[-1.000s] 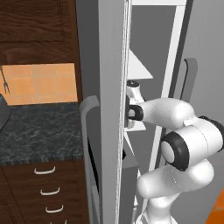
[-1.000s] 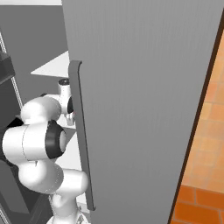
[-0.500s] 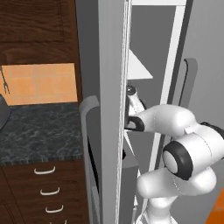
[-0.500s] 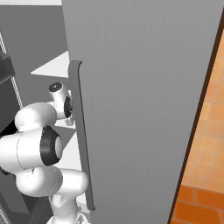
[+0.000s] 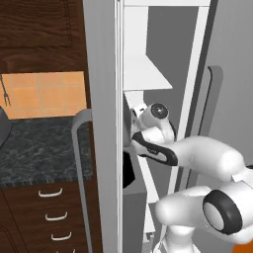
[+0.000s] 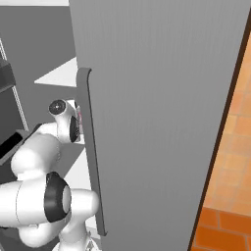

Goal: Take the meat container that has the steak and place it on the second highest rack of the freezer. Then take the vegetable container that has the mushroom and lemon wedge and place it on the highest rack of the freezer.

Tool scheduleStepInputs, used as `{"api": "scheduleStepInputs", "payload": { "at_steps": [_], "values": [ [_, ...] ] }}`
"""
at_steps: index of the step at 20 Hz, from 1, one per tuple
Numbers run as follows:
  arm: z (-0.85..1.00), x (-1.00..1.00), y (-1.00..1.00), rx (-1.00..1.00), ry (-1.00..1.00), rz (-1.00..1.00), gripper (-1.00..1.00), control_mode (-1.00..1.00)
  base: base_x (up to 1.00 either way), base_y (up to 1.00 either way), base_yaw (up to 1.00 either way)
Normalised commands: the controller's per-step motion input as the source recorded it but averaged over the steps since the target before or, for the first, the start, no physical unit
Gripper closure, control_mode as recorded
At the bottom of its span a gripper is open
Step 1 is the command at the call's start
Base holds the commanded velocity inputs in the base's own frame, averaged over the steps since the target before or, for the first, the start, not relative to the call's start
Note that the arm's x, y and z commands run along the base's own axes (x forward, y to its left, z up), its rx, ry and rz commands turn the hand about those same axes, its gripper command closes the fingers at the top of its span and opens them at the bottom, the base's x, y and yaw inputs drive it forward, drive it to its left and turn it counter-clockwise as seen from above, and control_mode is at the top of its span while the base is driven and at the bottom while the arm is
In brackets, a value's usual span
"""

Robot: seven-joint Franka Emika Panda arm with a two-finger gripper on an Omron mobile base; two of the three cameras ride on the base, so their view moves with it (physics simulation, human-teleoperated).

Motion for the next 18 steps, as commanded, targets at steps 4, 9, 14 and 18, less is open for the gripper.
{"api": "scheduleStepInputs", "payload": {
  "at_steps": [4, 9, 14, 18],
  "values": [
    [0.69, -0.65, 0.07, 0.01, 0.13, 0.15, -1.0, -1.0, 0.0, 0.0, 0.0],
    [0.25, -1.0, 0.64, -0.19, -0.25, 0.0, -1.0, -1.0, 0.0, 0.0, 0.0],
    [0.73, -1.0, 0.08, -0.02, -0.02, 0.09, -1.0, -1.0, 0.0, 0.0, 0.0],
    [0.54, -1.0, -0.03, 0.0, -0.17, 0.01, -1.0, -1.0, 0.0, 0.0, 0.0]
  ]
}}
